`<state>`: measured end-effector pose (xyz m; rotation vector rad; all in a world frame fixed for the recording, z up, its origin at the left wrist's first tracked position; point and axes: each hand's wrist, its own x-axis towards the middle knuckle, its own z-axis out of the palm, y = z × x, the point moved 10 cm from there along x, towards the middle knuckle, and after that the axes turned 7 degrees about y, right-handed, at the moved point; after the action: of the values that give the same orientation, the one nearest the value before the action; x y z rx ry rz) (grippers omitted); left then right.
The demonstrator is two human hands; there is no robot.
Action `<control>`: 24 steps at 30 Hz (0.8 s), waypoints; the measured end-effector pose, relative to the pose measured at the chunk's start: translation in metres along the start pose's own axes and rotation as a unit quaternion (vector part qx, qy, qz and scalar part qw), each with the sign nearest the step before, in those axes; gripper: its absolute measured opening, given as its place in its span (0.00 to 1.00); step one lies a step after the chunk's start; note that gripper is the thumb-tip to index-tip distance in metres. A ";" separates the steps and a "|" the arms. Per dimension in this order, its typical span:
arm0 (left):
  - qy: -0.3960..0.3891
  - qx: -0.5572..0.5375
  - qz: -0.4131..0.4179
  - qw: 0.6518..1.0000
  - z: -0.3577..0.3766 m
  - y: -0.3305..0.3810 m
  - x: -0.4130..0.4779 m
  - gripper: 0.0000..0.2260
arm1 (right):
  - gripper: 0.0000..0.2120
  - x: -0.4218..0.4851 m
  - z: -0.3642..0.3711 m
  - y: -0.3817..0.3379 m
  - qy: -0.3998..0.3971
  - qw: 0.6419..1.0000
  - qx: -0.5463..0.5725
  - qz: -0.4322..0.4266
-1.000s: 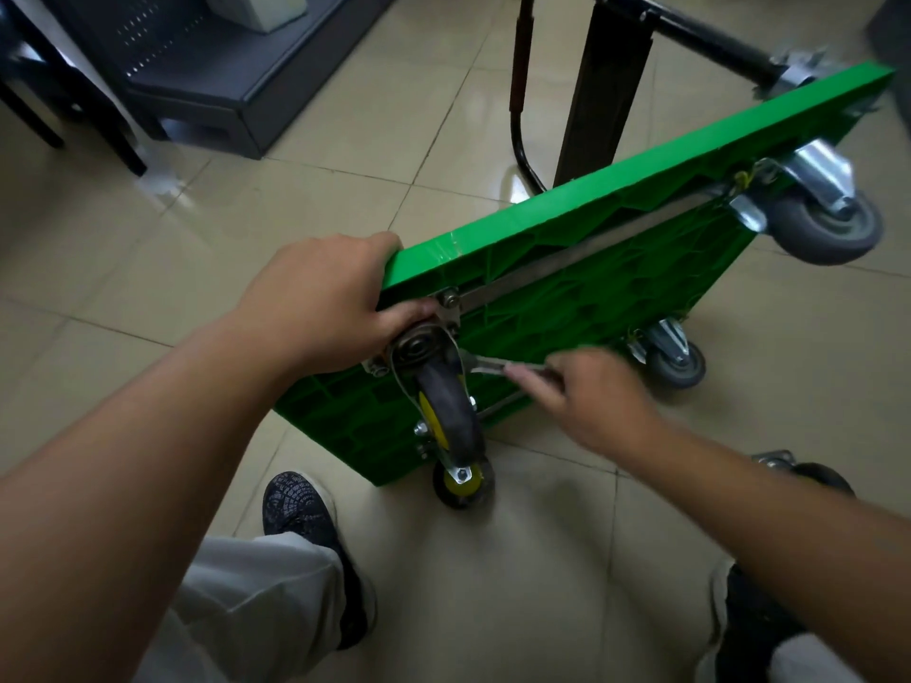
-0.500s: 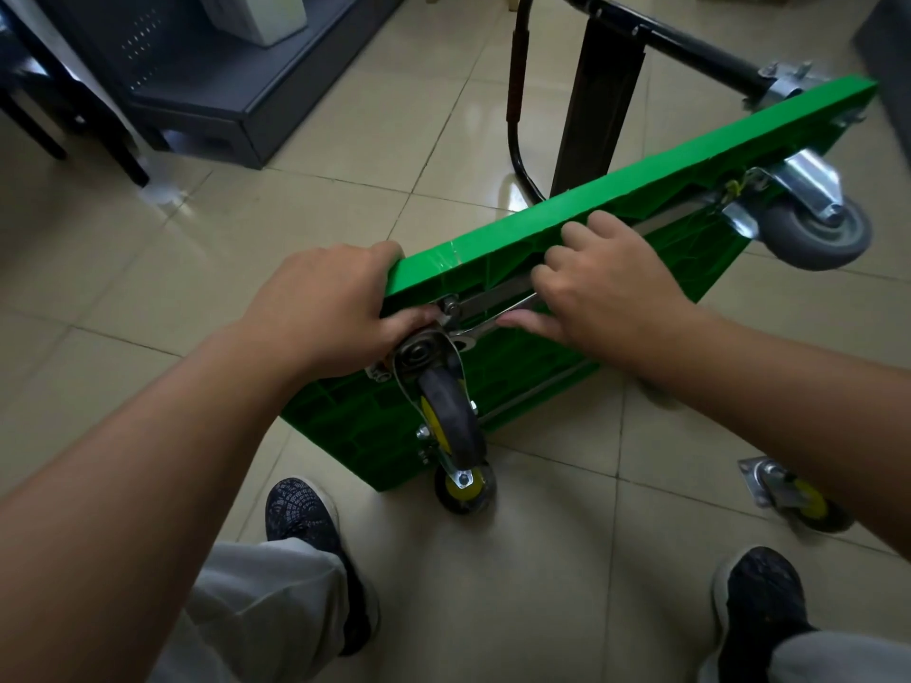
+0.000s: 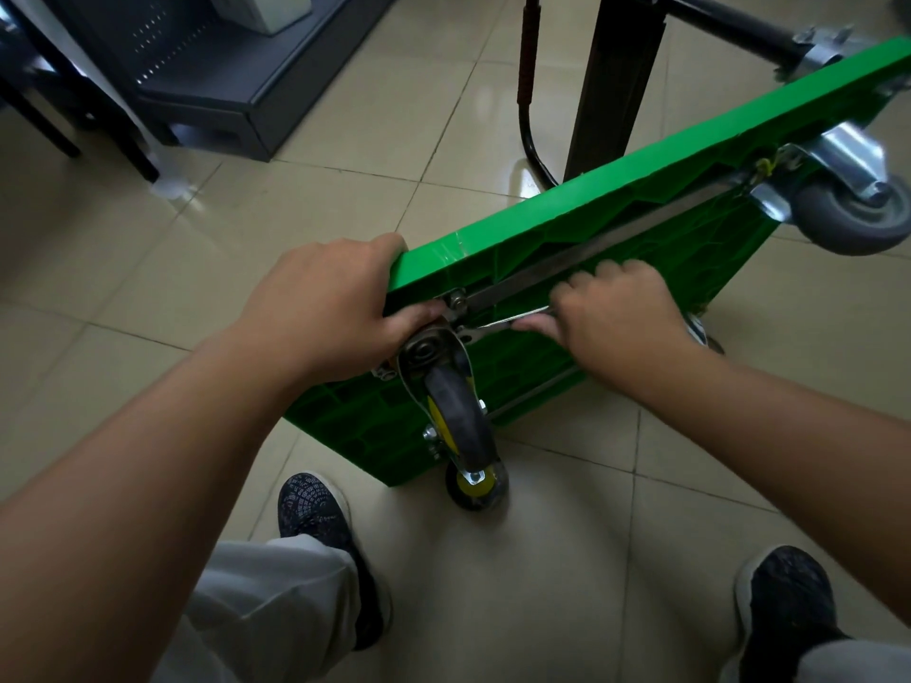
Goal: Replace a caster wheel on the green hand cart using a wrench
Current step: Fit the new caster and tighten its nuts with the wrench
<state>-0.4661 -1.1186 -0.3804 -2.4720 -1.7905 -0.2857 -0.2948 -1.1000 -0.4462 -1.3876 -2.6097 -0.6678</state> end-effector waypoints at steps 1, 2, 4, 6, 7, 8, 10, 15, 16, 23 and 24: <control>0.000 0.001 0.000 1.000 0.000 0.000 0.000 0.20 | 0.35 -0.005 0.012 -0.001 -0.017 0.999 0.022 0.023; 0.001 0.003 -0.001 1.000 0.000 -0.001 0.000 0.20 | 0.34 -0.011 0.022 -0.004 -0.022 0.997 0.052 0.047; 0.002 0.007 -0.002 1.000 0.000 -0.001 0.001 0.20 | 0.31 -0.025 0.049 -0.010 -0.053 0.980 0.152 0.118; 0.001 0.011 -0.004 1.000 0.000 -0.002 0.001 0.21 | 0.29 -0.046 0.084 -0.034 -0.135 0.908 0.332 0.218; 0.000 0.011 -0.004 1.000 0.001 -0.002 0.001 0.21 | 0.27 -0.055 0.094 -0.057 -0.162 0.835 0.457 0.261; -0.001 0.010 -0.004 1.000 0.001 -0.001 0.001 0.22 | 0.25 -0.060 0.100 -0.082 -0.171 0.761 0.555 0.290; -0.003 0.007 0.001 1.000 0.001 -0.001 0.002 0.22 | 0.19 -0.068 0.107 -0.127 -0.204 0.602 0.687 0.352; -0.004 0.008 0.002 1.000 0.001 -0.002 0.002 0.21 | 0.23 -0.093 0.099 -0.141 -0.210 0.500 0.732 0.412; -0.005 0.010 0.002 1.000 0.001 -0.002 0.002 0.21 | 0.31 -0.097 0.099 -0.128 -0.210 0.566 0.699 0.382; -0.003 0.014 0.003 1.000 0.001 -0.001 0.002 0.21 | 0.35 -0.055 0.015 0.005 -0.122 0.966 0.181 0.137; -0.003 0.013 0.004 1.000 0.002 -0.001 0.002 0.21 | 0.35 -0.040 -0.001 0.011 -0.096 0.985 0.113 0.088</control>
<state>-0.4665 -1.1157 -0.3818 -2.4641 -1.7745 -0.2532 -0.2629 -1.1261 -0.4536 -1.6546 -2.5594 -0.2176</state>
